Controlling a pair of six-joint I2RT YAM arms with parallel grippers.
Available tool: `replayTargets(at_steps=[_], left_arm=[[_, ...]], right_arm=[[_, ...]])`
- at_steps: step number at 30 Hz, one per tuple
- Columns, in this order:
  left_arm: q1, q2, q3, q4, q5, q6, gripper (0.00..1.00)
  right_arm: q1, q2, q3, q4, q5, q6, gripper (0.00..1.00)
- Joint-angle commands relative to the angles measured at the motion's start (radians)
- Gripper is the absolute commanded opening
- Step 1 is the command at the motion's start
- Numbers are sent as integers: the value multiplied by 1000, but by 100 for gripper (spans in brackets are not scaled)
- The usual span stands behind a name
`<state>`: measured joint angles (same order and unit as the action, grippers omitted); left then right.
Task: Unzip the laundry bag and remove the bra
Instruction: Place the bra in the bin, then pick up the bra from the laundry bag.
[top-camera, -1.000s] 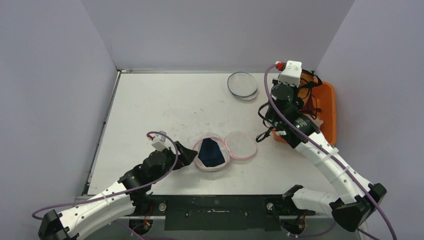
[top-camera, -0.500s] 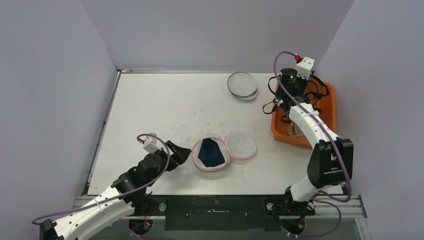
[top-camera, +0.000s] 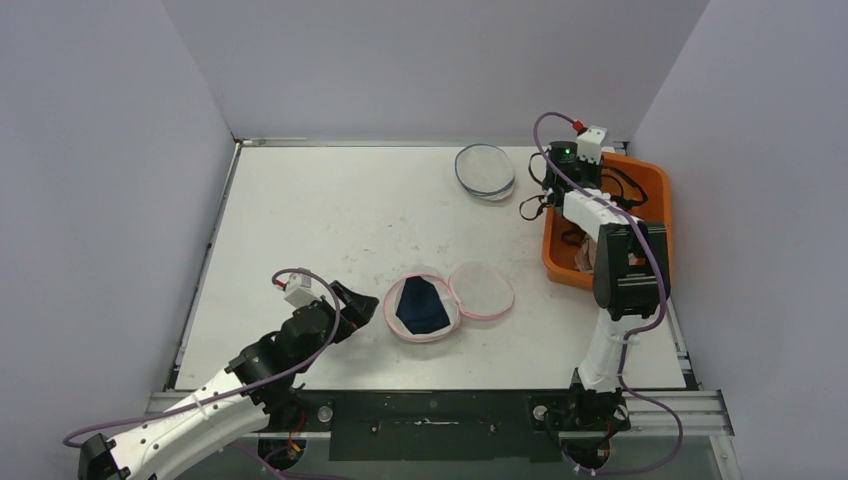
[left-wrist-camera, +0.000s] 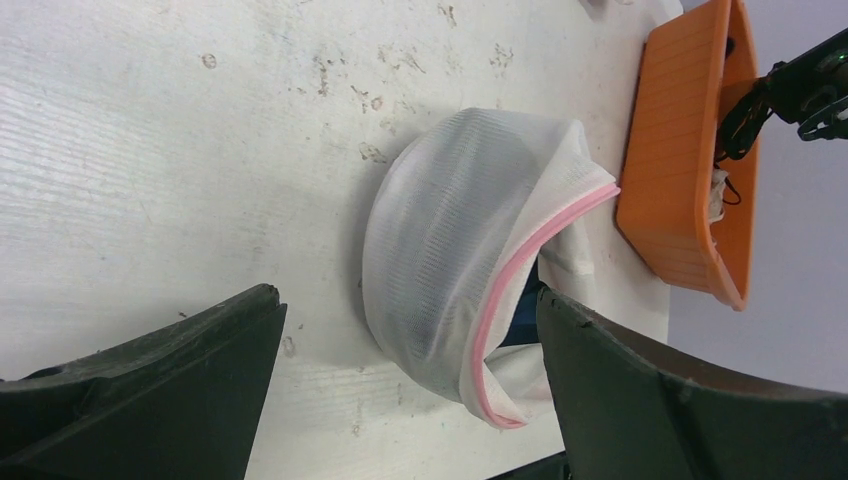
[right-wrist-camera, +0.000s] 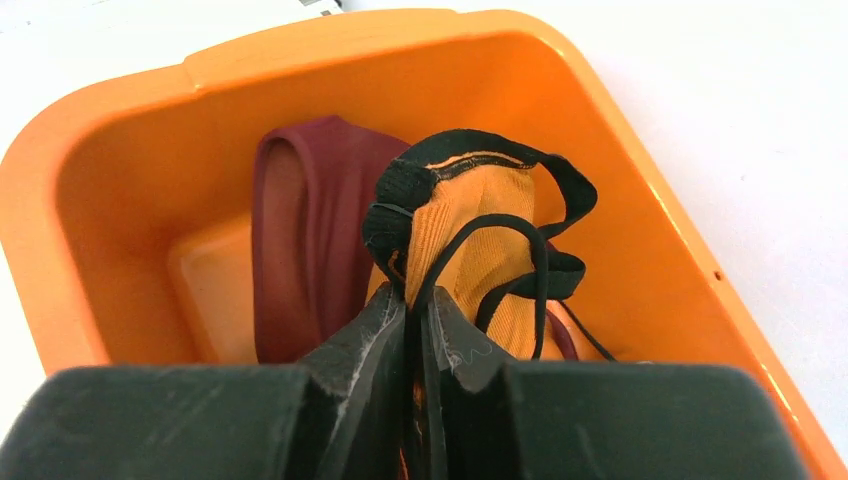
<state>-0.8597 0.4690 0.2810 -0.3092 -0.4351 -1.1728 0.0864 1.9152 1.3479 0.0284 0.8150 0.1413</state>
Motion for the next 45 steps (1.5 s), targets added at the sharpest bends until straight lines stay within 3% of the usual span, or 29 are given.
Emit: replayTargets(at_steps=[1, 9, 17, 24, 28, 32, 39, 44, 45], left_arm=[[7, 20, 23, 3, -34, 4, 96], [9, 17, 5, 17, -11, 3, 96], [8, -9, 7, -8, -4, -1, 96], [9, -32, 45, -38, -19, 73, 96], [10, -24, 104, -44, 19, 163, 96], [10, 7, 135, 13, 131, 273, 96], [3, 167, 170, 97, 301, 345, 96], [-46, 270, 185, 130, 262, 347, 100], [-55, 285, 185, 136, 251, 349, 96]], right_arm=[[-6, 29, 84, 0, 0, 12, 7], [-15, 41, 93, -25, -94, 25, 57], [-13, -76, 81, -67, -149, 78, 79], [105, -366, 1, -38, -208, 162, 83], [297, -539, -82, 2, -207, 160, 83], [495, -679, -180, -23, -311, 204, 83], [834, -714, -360, -156, -420, 295, 78], [949, -708, -491, -167, -464, 396, 78], [974, -707, -521, -160, -447, 407, 78]])
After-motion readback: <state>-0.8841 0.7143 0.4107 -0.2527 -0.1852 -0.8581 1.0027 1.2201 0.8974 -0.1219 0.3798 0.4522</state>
